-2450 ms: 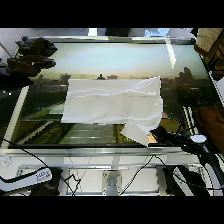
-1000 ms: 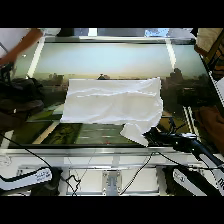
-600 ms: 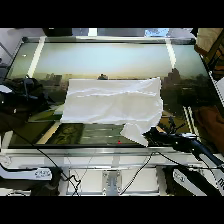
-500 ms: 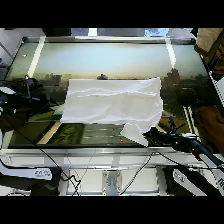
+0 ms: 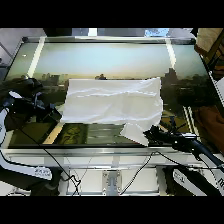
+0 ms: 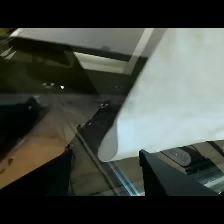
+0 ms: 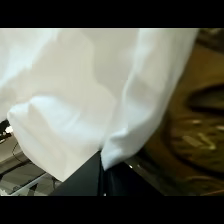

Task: Fold the shirts.

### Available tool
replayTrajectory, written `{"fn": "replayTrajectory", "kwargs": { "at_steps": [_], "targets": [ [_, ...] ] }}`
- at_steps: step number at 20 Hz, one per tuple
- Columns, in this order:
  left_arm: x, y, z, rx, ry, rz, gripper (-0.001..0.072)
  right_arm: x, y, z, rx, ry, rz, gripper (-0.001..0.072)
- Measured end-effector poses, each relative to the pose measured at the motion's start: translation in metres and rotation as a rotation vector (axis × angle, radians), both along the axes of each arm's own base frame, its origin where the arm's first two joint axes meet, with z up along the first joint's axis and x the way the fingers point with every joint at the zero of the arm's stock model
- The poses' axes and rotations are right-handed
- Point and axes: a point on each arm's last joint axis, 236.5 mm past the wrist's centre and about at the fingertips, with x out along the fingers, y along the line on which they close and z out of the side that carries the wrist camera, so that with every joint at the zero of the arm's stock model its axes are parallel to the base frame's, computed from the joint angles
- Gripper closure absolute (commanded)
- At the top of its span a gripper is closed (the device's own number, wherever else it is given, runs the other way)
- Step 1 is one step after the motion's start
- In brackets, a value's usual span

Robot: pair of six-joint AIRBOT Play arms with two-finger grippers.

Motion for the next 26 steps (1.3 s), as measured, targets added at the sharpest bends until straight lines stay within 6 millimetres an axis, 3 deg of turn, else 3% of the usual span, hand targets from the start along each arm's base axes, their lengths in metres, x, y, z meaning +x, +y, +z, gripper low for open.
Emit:
{"fn": "replayTrajectory", "kwargs": {
  "at_steps": [3, 4, 5, 6, 10, 11, 19, 25, 26],
  "targets": [
    [-0.015, -0.013, -0.006, -0.027, 0.050, -0.014, 0.0251, 0.002, -0.001, 0.000, -0.002, -0.002, -0.009, 0.0676],
    [-0.018, -0.018, -0.009, -0.034, 0.057, -0.016, 0.0343, 0.002, -0.001, 0.000, -0.003, -0.002, -0.010, 0.0675],
    [-0.020, -0.024, -0.013, -0.038, 0.055, -0.021, 0.0485, 0.002, -0.002, 0.000, -0.004, -0.003, -0.011, 0.0676],
    [-0.019, -0.030, -0.017, -0.046, 0.044, -0.025, 0.0562, 0.002, -0.002, 0.000, -0.003, -0.003, -0.012, 0.0675],
    [-0.010, -0.043, -0.021, -0.063, -0.018, -0.031, 0.0592, 0.003, -0.002, 0.000, -0.003, -0.003, -0.014, 0.0676],
    [-0.007, -0.043, -0.022, -0.060, -0.028, -0.027, 0.0701, 0.003, -0.002, 0.000, -0.002, -0.003, -0.014, 0.0676],
    [0.004, -0.037, -0.017, -0.015, -0.110, -0.041, 0.0699, 0.006, 0.001, 0.005, 0.010, -0.032, -0.003, 0.0677],
    [0.009, -0.042, 0.046, -0.002, -0.255, -0.070, 0.0680, 0.025, 0.011, 0.033, 0.066, -0.123, 0.038, 0.0677],
    [0.007, -0.044, 0.055, -0.006, -0.270, -0.079, 0.0548, 0.027, 0.012, 0.035, 0.069, -0.129, 0.041, 0.0677]
  ]
}}
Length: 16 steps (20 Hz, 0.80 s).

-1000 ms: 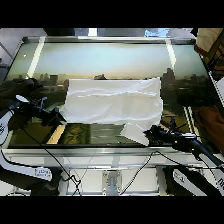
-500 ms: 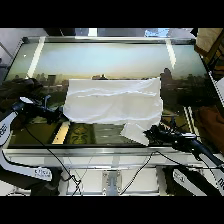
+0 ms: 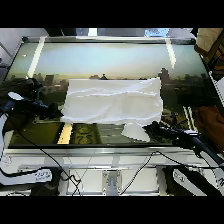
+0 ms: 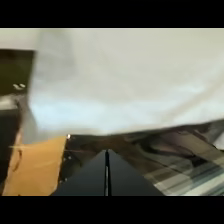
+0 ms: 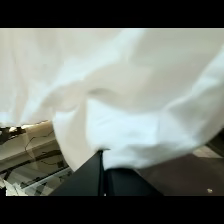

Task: Fold the shirts.

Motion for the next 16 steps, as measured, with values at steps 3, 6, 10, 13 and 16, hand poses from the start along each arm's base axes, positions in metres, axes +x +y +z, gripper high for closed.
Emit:
{"fn": "replayTrajectory", "kwargs": {
  "at_steps": [3, 6, 10, 13, 16],
  "targets": [
    [-0.002, 0.001, 0.009, 0.018, -0.022, 0.000, 0.0218, -0.002, 0.000, 0.000, -0.016, -0.006, 0.031, 0.0677],
    [-0.006, 0.018, -0.004, 0.102, -0.006, 0.013, 0.0218, -0.007, 0.001, -0.003, -0.034, -0.002, 0.062, 0.0677],
    [-0.004, 0.039, -0.030, 0.169, 0.028, 0.063, 0.0218, -0.009, 0.000, -0.004, -0.044, 0.001, 0.076, 0.0677],
    [0.006, 0.042, -0.051, 0.142, 0.045, 0.125, 0.0218, -0.010, 0.000, -0.005, -0.046, 0.003, 0.079, 0.0677],
    [0.015, 0.026, -0.063, 0.034, 0.068, 0.172, 0.0242, -0.010, 0.001, -0.005, -0.047, 0.004, 0.081, 0.0677]
  ]
}}
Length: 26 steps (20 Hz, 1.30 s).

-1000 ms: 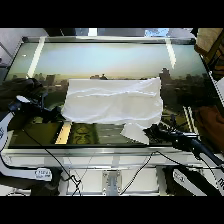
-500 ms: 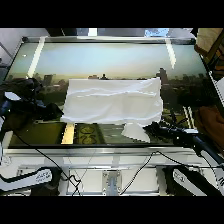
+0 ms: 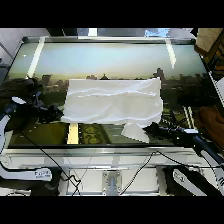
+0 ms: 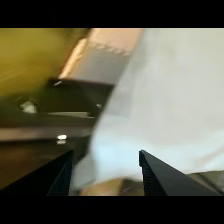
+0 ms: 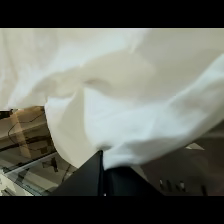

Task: Fold the shirts.

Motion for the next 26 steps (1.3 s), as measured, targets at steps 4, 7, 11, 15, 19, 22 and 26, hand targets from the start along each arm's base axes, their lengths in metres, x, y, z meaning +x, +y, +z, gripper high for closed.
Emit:
{"fn": "replayTrajectory", "kwargs": {
  "at_steps": [4, 7, 11, 15, 19, 22, 26],
  "targets": [
    [0.009, -0.011, -0.014, -0.075, 0.001, 0.032, 0.0660, 0.000, 0.000, 0.000, 0.004, 0.007, -0.006, 0.0677],
    [0.008, -0.017, -0.016, -0.105, -0.004, 0.009, 0.0697, 0.000, 0.000, 0.000, 0.008, 0.010, -0.011, 0.0677],
    [-0.007, -0.027, -0.006, -0.147, 0.009, -0.071, 0.0698, 0.003, 0.002, 0.005, 0.027, 0.001, -0.022, 0.0677],
    [-0.008, -0.035, 0.032, -0.165, -0.061, -0.119, 0.0698, 0.010, 0.012, 0.028, 0.095, -0.078, -0.009, 0.0678],
    [-0.007, -0.031, 0.073, -0.149, -0.152, -0.132, 0.0698, 0.023, 0.017, 0.064, 0.145, -0.199, -0.022, 0.0679],
    [-0.004, -0.026, 0.103, -0.133, -0.215, -0.130, 0.0697, 0.038, 0.014, 0.095, 0.124, -0.314, -0.018, 0.0679],
    [0.010, -0.027, 0.147, -0.141, -0.319, -0.130, 0.0698, 0.065, 0.000, 0.133, 0.014, -0.441, 0.001, 0.0680]
  ]
}}
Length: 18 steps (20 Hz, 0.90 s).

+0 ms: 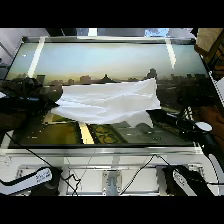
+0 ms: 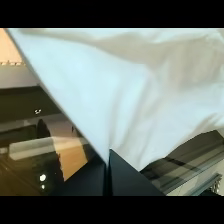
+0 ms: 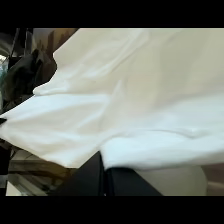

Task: Fold the shirts.

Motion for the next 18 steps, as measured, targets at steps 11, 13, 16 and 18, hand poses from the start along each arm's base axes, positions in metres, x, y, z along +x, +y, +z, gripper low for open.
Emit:
{"fn": "replayTrajectory", "kwargs": {
  "at_steps": [11, 13, 16, 18],
  "targets": [
    [0.048, 0.019, 0.067, 0.055, -0.213, 0.098, 0.0698, 0.078, -0.090, 0.045, -0.291, -0.169, -0.324, 0.0679],
    [0.058, 0.024, 0.069, 0.065, -0.235, 0.138, 0.0699, 0.092, -0.102, 0.046, -0.303, -0.175, -0.383, 0.0679],
    [0.072, 0.021, 0.065, 0.099, -0.263, 0.159, 0.0699, 0.120, -0.106, 0.040, -0.348, -0.186, -0.415, 0.0679],
    [0.083, 0.016, 0.054, 0.128, -0.266, 0.164, 0.0699, 0.143, -0.102, 0.035, -0.391, -0.201, -0.423, 0.0679]
  ]
}}
